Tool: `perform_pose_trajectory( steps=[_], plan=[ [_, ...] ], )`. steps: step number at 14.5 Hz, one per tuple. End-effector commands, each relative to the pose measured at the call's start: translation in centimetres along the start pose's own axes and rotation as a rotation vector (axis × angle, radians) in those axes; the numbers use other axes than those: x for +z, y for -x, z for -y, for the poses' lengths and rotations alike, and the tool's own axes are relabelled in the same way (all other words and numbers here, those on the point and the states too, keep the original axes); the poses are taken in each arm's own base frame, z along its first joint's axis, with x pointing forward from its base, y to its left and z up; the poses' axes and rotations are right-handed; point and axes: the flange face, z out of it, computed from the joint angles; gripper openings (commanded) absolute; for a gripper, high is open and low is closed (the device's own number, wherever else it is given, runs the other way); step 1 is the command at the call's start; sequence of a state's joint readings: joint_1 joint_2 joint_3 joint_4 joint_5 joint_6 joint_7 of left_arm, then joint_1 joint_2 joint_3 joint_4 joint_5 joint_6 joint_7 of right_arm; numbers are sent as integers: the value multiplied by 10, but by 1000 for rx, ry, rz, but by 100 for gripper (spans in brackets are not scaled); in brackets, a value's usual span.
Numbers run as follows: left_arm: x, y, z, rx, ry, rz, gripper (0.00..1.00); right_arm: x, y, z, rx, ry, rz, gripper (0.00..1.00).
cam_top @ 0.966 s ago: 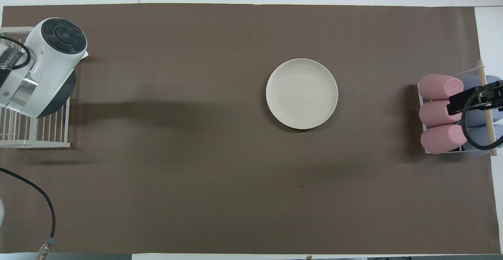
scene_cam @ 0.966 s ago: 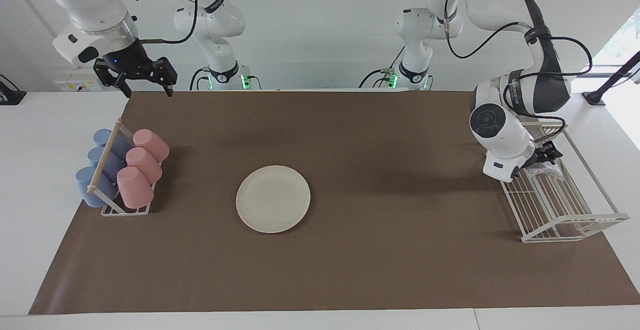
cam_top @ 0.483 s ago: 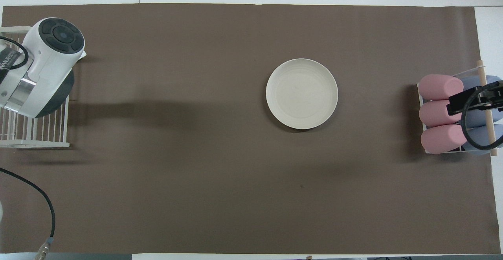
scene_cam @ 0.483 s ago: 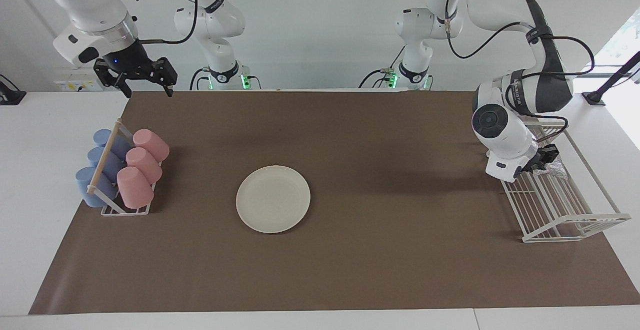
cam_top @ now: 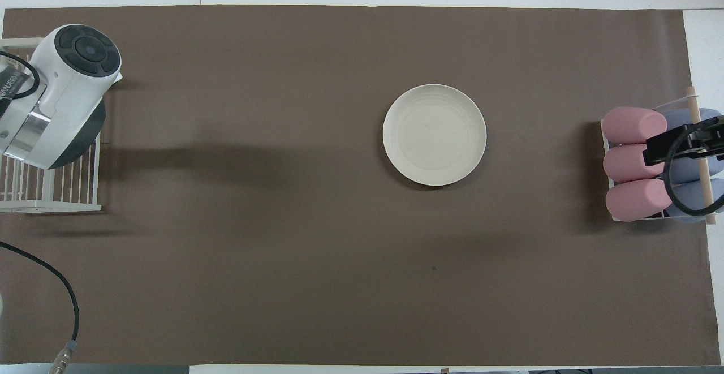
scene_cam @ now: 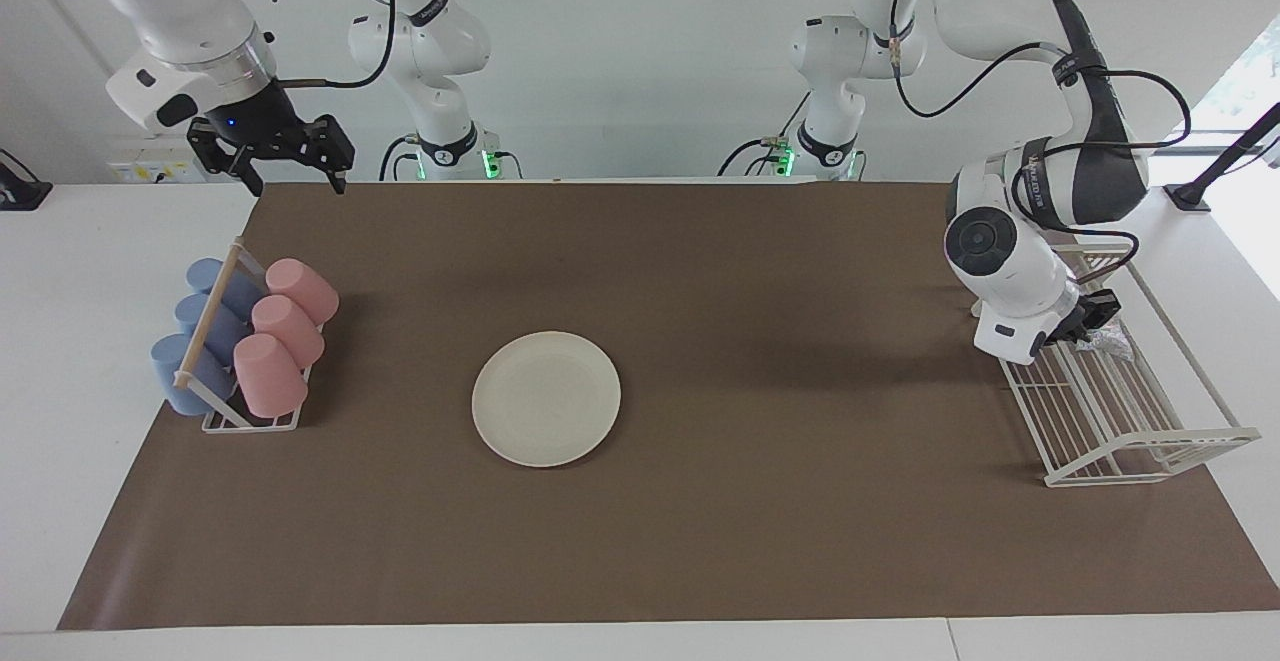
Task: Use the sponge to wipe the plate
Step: 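Reach the left gripper into the white basket and grasp the clear scrubber, then lift the scrubber with the left gripper while the right gripper reaches over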
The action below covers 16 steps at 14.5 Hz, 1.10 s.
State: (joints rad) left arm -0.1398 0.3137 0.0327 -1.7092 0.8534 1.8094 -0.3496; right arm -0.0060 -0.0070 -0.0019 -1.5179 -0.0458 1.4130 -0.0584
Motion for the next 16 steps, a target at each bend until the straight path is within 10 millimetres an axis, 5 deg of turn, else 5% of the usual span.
perform_pose_trajectory(
  steps=[1, 4, 8, 10, 12, 14, 16],
  plan=[
    [-9, -1, 12, -13, -20, -16, 0, -2, 6, 2, -1, -13, -10, 100],
    [-35, -2, 36, -51, 0, 14, 0, -2, 6, 3, 6, -13, -11, 100],
    [-95, 8, 88, -148, 281, 140, 0, -5, 6, 8, 15, -11, -14, 100],
    [-110, 17, 89, -151, 393, 194, 0, -11, 6, 28, 63, -11, -12, 100],
    [-142, 37, 114, -191, 596, 206, 0, -20, 10, 50, 125, -20, -1, 100],
    [-133, 48, 139, -270, 827, 282, 0, -22, 13, 67, 239, -70, 10, 100],
    [-150, 59, 157, -380, 1026, 323, 0, -23, 16, 80, 396, -168, 55, 100]
  ],
)
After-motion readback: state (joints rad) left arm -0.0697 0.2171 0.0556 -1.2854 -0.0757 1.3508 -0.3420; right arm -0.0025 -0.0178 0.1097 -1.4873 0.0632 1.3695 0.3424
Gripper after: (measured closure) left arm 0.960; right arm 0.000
